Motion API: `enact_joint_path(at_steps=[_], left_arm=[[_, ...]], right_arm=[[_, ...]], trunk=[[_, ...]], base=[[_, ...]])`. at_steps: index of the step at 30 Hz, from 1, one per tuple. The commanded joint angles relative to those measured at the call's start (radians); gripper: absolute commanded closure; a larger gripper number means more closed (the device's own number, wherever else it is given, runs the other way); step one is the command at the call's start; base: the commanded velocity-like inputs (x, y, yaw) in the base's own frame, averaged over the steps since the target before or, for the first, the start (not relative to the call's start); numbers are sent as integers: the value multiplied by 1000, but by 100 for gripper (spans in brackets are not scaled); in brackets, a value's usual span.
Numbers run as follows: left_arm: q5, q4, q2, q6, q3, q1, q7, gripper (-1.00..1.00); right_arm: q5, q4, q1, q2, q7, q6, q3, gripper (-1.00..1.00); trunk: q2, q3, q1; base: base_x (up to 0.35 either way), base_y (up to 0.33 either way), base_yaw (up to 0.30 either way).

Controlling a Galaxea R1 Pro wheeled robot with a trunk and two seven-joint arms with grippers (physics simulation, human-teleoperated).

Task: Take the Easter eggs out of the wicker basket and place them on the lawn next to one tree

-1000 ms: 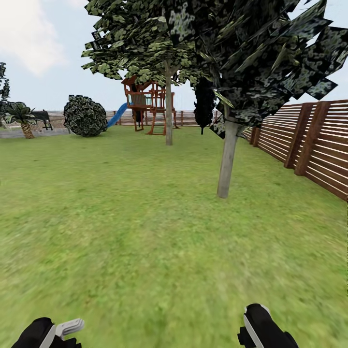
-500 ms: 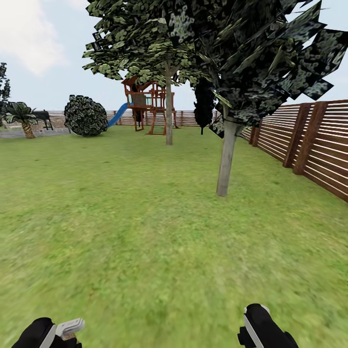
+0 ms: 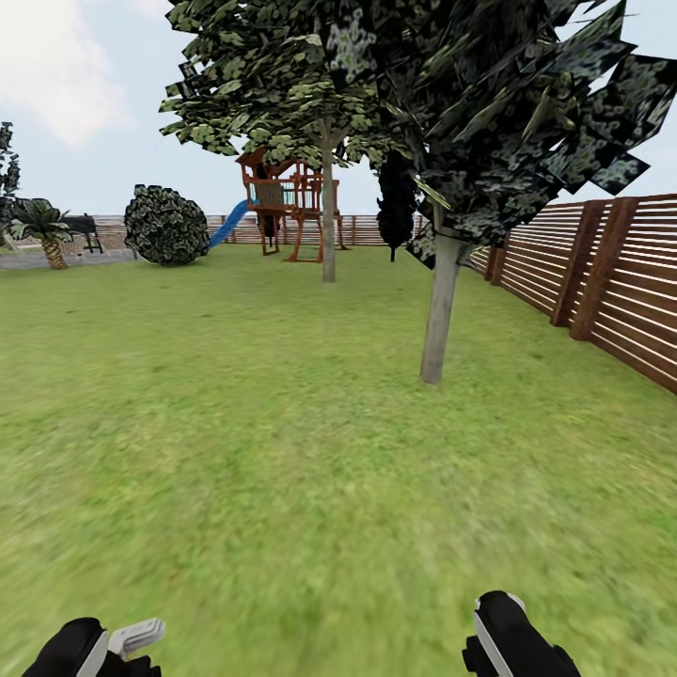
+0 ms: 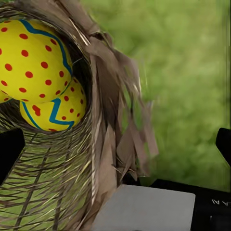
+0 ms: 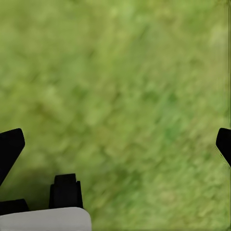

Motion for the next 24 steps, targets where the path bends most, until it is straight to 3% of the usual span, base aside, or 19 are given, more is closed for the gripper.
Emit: enact_joint_path(at_steps=[1,6,24], left_arm=[[-2,-1,0,5,2,0,-5,-100],[-2,-3,0,5,3,0,-4,-100],[3,-3,0,6,3,0,-4,-100]], right_arm=[[0,-1,0,-1,-2,5,5,-100],[0,-1,-1,-1,-2,5,6,-100],[0,1,0,-1,-2,3,5,-100]], trunk=[[0,-1,0],[0,-1,0],[-112,-51,62]], base=[[142,-105,0],[28,-21,0],[1,0,0]])
